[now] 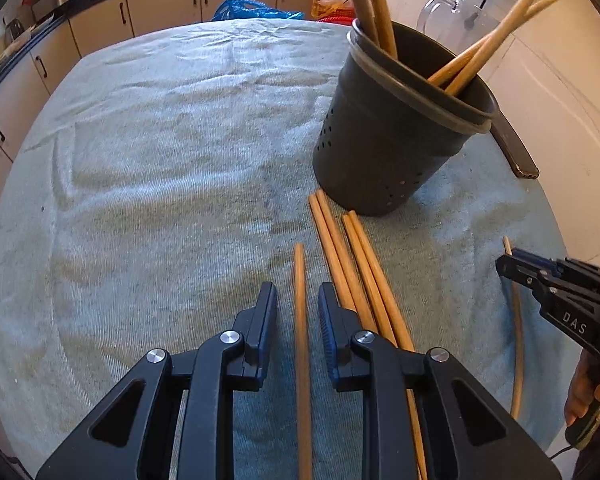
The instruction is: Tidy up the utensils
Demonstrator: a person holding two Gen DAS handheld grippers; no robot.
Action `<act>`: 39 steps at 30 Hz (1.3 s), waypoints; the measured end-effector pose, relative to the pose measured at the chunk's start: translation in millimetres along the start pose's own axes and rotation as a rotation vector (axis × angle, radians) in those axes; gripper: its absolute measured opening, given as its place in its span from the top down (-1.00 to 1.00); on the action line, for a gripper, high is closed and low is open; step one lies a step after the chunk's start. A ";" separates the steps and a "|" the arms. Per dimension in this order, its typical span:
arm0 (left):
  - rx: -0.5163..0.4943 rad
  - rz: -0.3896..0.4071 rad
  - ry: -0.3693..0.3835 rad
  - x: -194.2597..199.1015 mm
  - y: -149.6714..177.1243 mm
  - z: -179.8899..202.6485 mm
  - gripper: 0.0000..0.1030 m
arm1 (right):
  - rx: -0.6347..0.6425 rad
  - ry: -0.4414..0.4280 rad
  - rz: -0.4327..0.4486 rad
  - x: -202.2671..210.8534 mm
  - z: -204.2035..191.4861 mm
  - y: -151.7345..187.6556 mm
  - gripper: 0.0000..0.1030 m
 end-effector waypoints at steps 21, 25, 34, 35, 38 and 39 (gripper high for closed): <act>-0.002 0.300 -0.030 133.0 23.7 -2.0 0.90 | -0.029 -0.140 0.319 116.2 -7.2 -3.2 0.88; -0.029 0.376 -0.037 169.0 31.8 10.5 0.90 | -0.044 -0.180 0.374 147.7 -7.9 6.1 0.88; -0.057 0.485 -0.068 220.7 61.2 29.2 0.90 | -0.021 -0.196 0.475 199.7 -10.6 35.0 0.88; -0.060 0.493 -0.070 224.2 64.1 30.9 0.90 | -0.012 -0.193 0.486 204.5 -12.3 37.7 0.88; -0.068 0.522 -0.085 234.0 70.8 35.9 0.90 | 0.005 -0.192 0.508 215.7 -16.2 44.0 0.88; -0.070 0.530 -0.088 237.1 73.0 37.3 0.90 | 0.011 -0.196 0.516 220.2 -18.2 46.1 0.88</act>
Point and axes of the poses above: each gripper's, at about its wrist camera, not at the fingertips, and x roughly against the way its jaws point, z to its right, y to its underside, the point moved 8 cm from there along -x, roughly the way its jaws point, and after that the axes turned 7 degrees about -x, right-handed, at the moved point
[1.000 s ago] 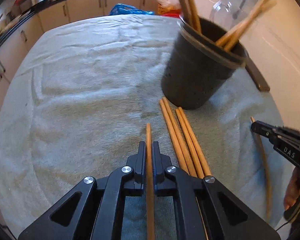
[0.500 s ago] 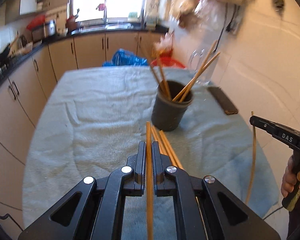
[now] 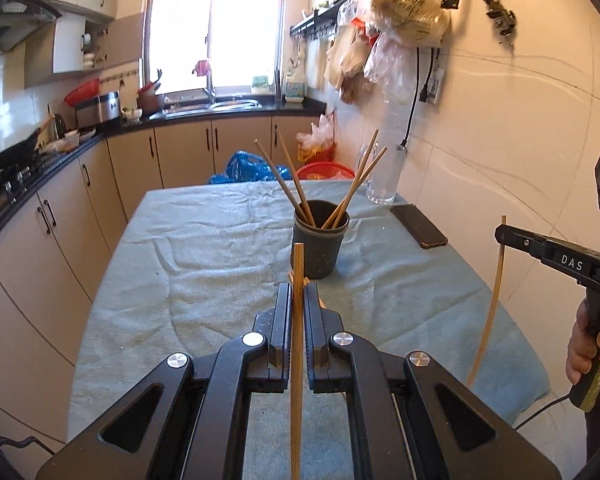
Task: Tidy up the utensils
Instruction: 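Carry the upright chopstick over the black cup with the right gripper, then lower the chopstick into the black cup and open the right gripper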
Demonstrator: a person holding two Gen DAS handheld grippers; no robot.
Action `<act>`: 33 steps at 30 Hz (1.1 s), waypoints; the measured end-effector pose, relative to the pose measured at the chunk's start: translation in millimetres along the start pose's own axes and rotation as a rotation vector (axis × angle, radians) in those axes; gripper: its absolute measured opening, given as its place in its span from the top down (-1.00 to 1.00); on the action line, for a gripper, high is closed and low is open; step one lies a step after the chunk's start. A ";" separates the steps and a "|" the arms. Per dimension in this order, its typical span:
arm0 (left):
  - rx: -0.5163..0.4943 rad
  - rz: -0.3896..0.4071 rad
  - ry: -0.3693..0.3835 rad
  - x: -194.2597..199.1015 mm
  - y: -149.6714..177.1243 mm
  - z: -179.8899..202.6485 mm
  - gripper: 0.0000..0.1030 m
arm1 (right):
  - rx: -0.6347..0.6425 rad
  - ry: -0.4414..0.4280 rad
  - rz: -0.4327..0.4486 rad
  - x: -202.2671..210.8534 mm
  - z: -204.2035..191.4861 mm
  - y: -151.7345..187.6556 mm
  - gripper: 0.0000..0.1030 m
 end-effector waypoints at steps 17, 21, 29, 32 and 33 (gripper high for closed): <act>0.068 0.101 0.029 33.4 -24.2 -8.7 0.90 | 0.038 -0.024 0.042 17.3 -11.4 -14.1 0.88; 0.058 0.106 0.038 26.6 -37.8 -10.2 0.90 | 0.036 -0.025 0.048 12.1 -13.1 -24.6 0.88; 0.044 0.132 0.057 11.9 -77.6 -18.2 0.90 | 0.042 -0.034 0.078 5.1 -22.7 -58.5 0.88; 0.040 0.147 0.063 6.8 -96.3 -20.5 0.90 | 0.032 -0.047 0.095 0.3 -28.3 -77.7 0.88; 0.034 0.158 0.061 4.8 -105.1 -20.5 0.90 | 0.029 -0.052 0.101 -1.1 -30.2 -82.5 0.88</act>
Point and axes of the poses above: each gripper's, at about its wrist camera, not at the fingertips, and x roughly against the way its jaws point, z to its right, y to its underside, the point moved 8 cm from there along -x, roughly the way its jaws point, and after that the axes turned 7 degrees about -x, right-handed, at the moved point
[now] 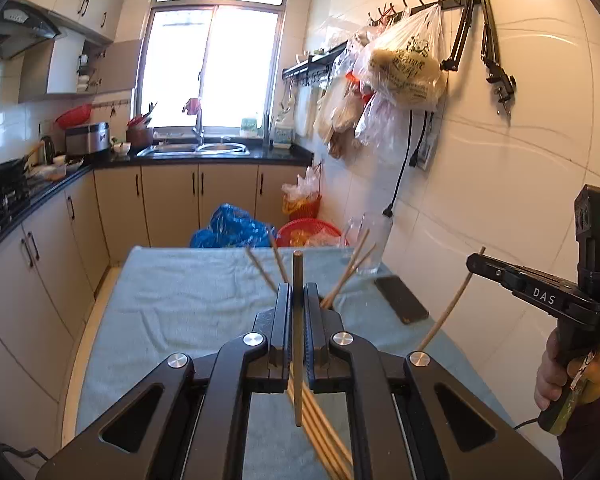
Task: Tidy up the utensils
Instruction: 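Lower the chopstick into the black cup and open the right gripper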
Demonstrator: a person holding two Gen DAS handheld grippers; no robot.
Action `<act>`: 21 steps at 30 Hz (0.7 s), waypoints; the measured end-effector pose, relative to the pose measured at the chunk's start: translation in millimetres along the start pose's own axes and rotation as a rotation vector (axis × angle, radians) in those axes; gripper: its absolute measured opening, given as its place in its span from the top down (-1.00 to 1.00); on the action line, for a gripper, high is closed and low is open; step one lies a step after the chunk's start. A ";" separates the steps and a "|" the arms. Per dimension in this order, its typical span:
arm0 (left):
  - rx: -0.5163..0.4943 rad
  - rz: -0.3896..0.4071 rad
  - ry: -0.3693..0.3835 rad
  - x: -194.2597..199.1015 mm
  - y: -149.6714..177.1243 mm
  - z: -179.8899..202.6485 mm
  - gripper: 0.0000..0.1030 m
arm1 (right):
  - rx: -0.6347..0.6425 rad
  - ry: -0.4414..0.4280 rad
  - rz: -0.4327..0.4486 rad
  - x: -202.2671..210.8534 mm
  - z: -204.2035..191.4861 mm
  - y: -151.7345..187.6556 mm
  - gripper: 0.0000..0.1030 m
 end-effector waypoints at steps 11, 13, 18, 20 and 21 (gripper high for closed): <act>0.019 0.095 -0.015 -44.5 -80.4 -4.9 0.90 | -0.078 -0.073 0.097 -36.9 -20.7 -76.0 0.88; 0.020 0.092 -0.021 -60.9 -86.3 -5.1 0.90 | -0.099 -0.077 0.116 -46.0 -19.2 -85.3 0.88; 0.037 0.032 -0.023 -112.3 -78.9 -4.3 0.90 | -0.120 -0.052 0.125 -76.4 -13.9 -86.4 0.88; 0.041 -0.005 -0.025 -131.0 -70.5 -5.6 0.90 | -0.117 -0.042 0.100 -91.6 -11.5 -80.6 0.88; 0.043 -0.028 -0.026 -140.9 -65.4 -6.2 0.90 | -0.115 -0.035 0.076 -102.3 -10.9 -74.9 0.87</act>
Point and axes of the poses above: each gripper's, at about its wrist camera, not at the fingertips, and x roughly against the way its jaws point, z to its right, y to its underside, the point moved 8 cm from there along -x, roughly the way its jaws point, and after that the axes turned 7 degrees about -x, right-handed, at the moved point
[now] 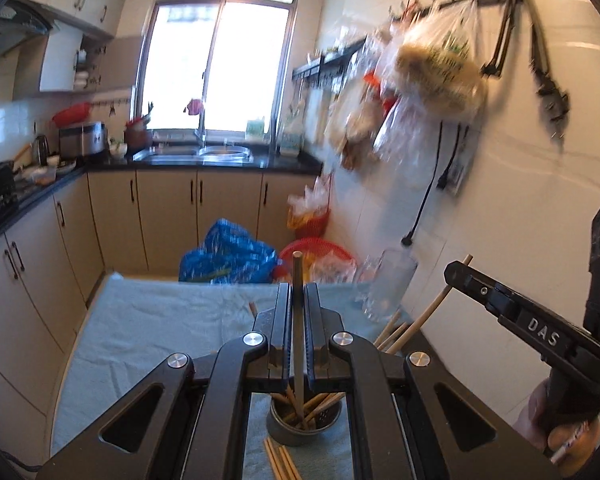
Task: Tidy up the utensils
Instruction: 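Lower the chopstick into the black cup and open the right gripper, then move the open right gripper back to the loose chopsticks on the towel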
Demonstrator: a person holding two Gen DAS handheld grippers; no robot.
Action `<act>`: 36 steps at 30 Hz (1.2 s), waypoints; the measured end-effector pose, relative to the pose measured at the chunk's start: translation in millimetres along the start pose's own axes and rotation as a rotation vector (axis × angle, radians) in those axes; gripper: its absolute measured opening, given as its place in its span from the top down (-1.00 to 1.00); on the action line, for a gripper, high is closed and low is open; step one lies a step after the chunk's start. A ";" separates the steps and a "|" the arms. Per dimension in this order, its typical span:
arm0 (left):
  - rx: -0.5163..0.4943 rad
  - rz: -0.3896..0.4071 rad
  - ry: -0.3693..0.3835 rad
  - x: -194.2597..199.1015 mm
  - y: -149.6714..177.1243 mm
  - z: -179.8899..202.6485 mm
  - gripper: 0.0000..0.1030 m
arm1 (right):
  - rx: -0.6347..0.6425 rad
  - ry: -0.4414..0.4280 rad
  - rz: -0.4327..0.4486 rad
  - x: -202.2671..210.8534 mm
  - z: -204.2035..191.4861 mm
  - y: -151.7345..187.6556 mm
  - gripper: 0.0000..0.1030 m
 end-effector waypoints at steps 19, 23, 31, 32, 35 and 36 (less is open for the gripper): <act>0.067 -0.050 0.015 19.6 36.6 -21.8 0.34 | -0.025 0.076 -0.072 -51.2 31.4 19.7 0.13; 0.059 -0.021 0.000 45.2 40.0 -24.6 0.22 | -0.030 0.068 -0.060 -34.5 27.6 14.7 0.12; 0.047 -0.002 -0.059 91.4 68.1 -33.3 0.01 | 0.022 0.077 -0.084 8.1 24.8 30.8 -0.16; 0.055 -0.012 -0.061 94.7 76.0 -35.3 0.00 | 0.035 0.084 -0.102 11.9 25.8 37.4 -0.20; 0.080 -0.061 -0.061 97.1 101.9 -40.4 0.00 | 0.080 0.105 -0.175 18.4 31.5 62.6 -0.26; 0.090 -0.078 -0.063 96.4 110.2 -42.5 0.00 | 0.104 0.115 -0.213 20.0 33.9 75.6 -0.26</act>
Point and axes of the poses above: each gripper's, at about its wrist camera, not at the fingertips, and x roughly against the way its jaws point, z to its right, y to its underside, the point moved 8 cm from there along -x, roughly the way its jaws point, and after that the axes turned 7 degrees about -x, right-handed, at the moved point
